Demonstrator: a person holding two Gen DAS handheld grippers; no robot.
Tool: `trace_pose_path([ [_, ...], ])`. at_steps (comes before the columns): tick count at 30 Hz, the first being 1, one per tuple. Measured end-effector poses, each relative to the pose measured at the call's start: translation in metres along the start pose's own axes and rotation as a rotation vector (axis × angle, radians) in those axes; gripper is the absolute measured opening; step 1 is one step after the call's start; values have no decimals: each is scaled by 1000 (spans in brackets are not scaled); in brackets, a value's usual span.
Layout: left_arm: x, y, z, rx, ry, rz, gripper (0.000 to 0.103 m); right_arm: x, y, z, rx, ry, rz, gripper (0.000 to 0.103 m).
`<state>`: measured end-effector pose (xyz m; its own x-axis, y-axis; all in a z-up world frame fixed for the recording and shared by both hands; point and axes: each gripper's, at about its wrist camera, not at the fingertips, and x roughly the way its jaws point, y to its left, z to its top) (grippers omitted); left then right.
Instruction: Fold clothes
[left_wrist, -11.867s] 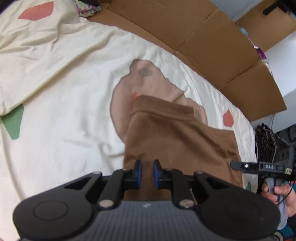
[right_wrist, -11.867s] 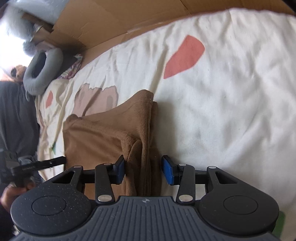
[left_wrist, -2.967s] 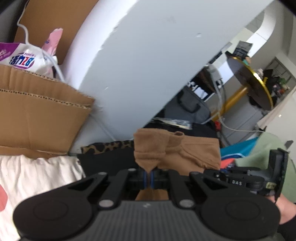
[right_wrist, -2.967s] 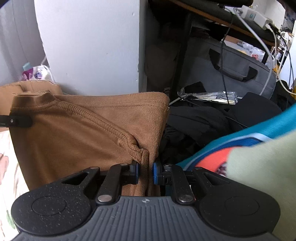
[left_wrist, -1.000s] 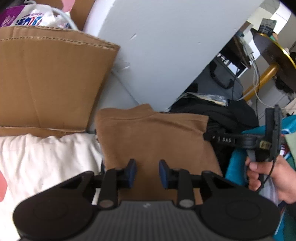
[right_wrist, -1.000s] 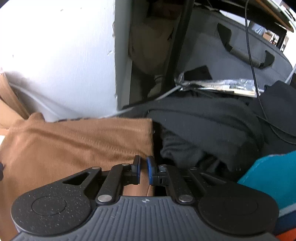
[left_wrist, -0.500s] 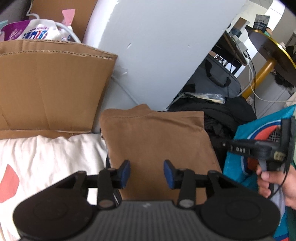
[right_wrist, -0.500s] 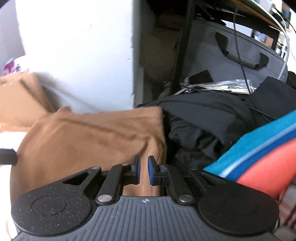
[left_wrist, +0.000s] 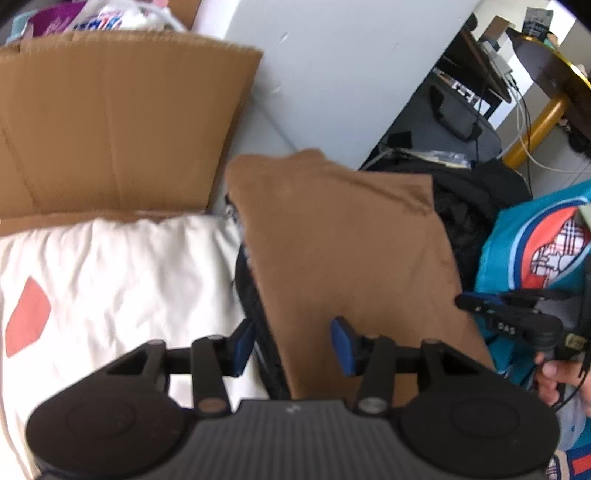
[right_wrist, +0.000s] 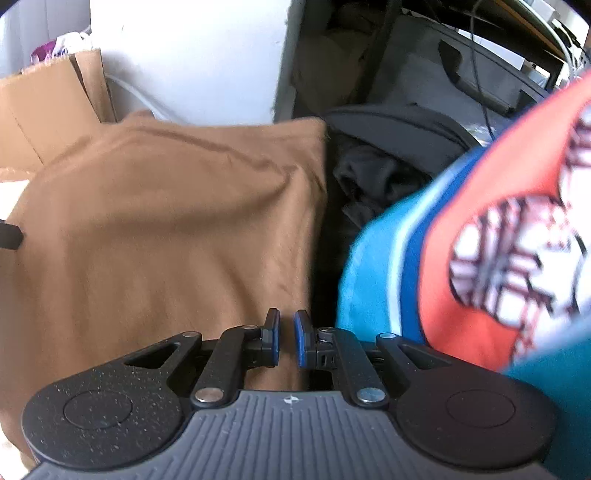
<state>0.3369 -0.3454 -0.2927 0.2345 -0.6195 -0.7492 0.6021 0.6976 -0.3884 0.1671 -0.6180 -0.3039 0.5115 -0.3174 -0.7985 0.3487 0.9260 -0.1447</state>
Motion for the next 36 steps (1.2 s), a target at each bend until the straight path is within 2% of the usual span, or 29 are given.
trace_pose_path([
  [2, -1, 4, -4, -11, 0, 0, 52, -4, -3, -8, 3, 3, -18, 14],
  [7, -9, 8, -17, -23, 3, 0, 50, -21, -7, -25, 26, -11, -39, 14],
  [12, -17, 6, -35, -21, 18, -26, 51, -38, -15, -36, 117, -40, -10, 16],
  [17, -11, 5, -54, -46, 46, -52, 51, -35, -11, -44, 142, -34, 11, 16],
  [20, -8, 6, -66, -67, 57, -70, 51, -27, -5, -48, 118, -21, -8, 16],
  [30, 0, -3, -107, -74, 156, -112, 48, -35, -6, -79, 160, 2, -15, 18],
  [31, 2, -4, -110, -72, 165, -116, 45, -36, -7, -82, 166, 3, -14, 18],
  [34, 7, -5, -118, -58, 196, -123, 19, -41, -8, -91, 178, 9, -16, 18],
  [35, 8, -5, -119, -56, 202, -124, 18, -43, -8, -93, 183, 12, -17, 18],
  [36, 6, -4, -120, -57, 202, -123, 11, -45, -8, -96, 189, 15, -17, 18],
])
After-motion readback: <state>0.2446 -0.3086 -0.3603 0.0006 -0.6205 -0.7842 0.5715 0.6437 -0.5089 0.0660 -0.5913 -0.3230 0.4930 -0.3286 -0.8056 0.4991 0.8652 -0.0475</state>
